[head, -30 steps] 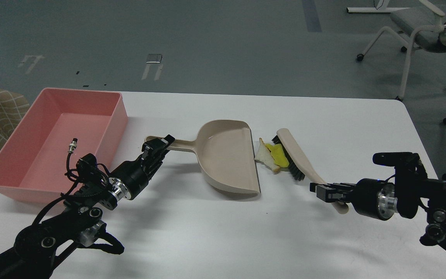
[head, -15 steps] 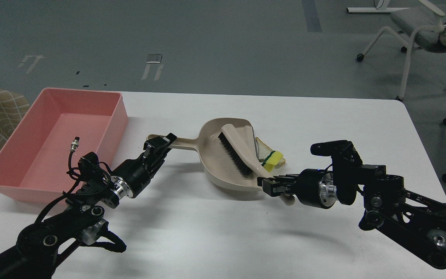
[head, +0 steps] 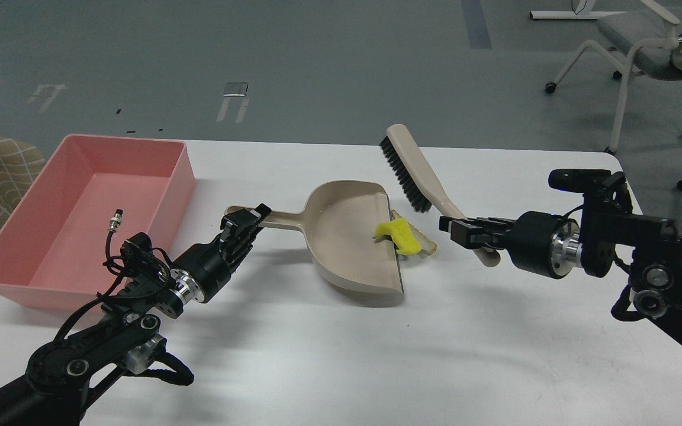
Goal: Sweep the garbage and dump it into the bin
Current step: 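Lift the brush back and sweep again toward the dustpan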
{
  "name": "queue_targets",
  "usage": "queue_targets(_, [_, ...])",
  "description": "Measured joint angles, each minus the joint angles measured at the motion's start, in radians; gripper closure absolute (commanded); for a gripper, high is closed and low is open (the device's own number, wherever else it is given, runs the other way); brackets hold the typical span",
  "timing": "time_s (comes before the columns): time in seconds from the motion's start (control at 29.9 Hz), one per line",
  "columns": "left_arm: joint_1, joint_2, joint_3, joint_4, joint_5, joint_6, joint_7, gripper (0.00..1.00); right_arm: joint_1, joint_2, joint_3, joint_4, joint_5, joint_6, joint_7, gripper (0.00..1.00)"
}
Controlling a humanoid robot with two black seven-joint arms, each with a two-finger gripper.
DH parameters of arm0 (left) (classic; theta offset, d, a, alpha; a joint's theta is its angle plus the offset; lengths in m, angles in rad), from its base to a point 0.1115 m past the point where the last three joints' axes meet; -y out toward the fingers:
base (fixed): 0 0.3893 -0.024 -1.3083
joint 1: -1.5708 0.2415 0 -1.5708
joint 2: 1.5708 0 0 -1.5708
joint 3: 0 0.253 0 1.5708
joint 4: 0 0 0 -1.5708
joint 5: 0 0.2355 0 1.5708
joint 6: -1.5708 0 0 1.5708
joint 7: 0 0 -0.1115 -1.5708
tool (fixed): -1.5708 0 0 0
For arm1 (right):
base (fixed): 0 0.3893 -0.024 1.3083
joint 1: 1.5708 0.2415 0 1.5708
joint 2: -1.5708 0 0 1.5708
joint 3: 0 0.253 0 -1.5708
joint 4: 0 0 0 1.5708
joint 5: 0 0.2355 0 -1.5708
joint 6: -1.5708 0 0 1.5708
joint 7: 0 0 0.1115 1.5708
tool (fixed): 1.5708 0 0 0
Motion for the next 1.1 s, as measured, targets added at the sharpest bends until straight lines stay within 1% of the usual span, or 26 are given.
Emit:
queue_targets(0.23, [-0.005, 0.012, 0.003, 0.019, 0.000, 0.006, 0.000, 1.00, -0.061, -0.025, 0.012, -0.006, 0.003, 0.000, 0.001, 1.00])
queue_targets(0.57, [-0.006, 0.014, 0.004, 0.023, 0.002, 0.006, -0.001, 1.00, -0.113, -0.046, 0.012, -0.058, 0.003, 0.000, -0.002, 1.00])
queue_targets(1.1, [-0.026, 0.052, 0.004, 0.041, 0.008, 0.005, -0.003, 1.00, -0.153, -0.039, -0.002, -0.083, 0.003, 0.000, -0.001, 1.00])
